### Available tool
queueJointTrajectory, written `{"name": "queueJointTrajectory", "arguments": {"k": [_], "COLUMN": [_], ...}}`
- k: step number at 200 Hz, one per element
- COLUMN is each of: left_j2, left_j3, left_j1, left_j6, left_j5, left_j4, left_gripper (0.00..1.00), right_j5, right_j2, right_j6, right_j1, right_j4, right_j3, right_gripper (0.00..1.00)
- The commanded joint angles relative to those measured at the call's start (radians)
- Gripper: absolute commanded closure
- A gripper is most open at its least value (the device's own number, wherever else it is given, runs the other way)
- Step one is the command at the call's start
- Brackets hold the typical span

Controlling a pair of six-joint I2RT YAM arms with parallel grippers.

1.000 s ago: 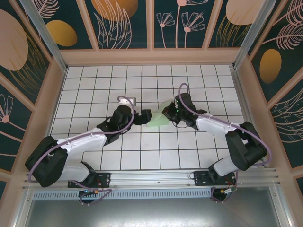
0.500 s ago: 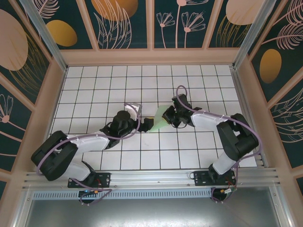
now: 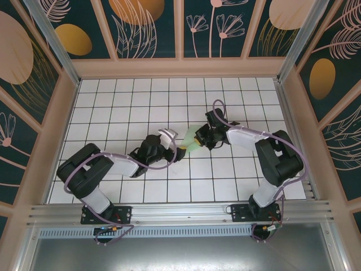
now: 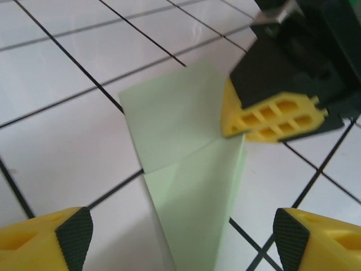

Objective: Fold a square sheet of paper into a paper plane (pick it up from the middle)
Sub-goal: Fourth fold the wing at the center of the table.

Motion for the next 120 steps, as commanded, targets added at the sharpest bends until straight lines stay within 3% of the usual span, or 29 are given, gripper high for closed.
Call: {"name": "queueJointTrajectory", "arguments": {"k": [1, 41, 120], "left_j2": [0.049, 0.144, 0.243], "left_j3": [0.043, 0.086, 0.137], "left_j1": [-0.020, -0.028, -0.028], "left_j6": [0.109, 0.158, 0.234], "left_j5": [0.072, 0.138, 0.122], "left_j4": [0.067, 0.104, 0.101], "left_gripper": [0.18, 0.27, 0.48], "right_j5": [-0.032, -0.045, -0.069], "right_j2": [0.026, 0.039, 0.050], "right_j6": [0.022, 0.013, -0.030], "right_j1": [-0.002, -0.008, -0.014], "right_j4": [-0.062, -0.085, -0.107], "right_j3": [0.034, 0.054, 0.077], "right_gripper": [1.00, 1.00, 1.00]}}
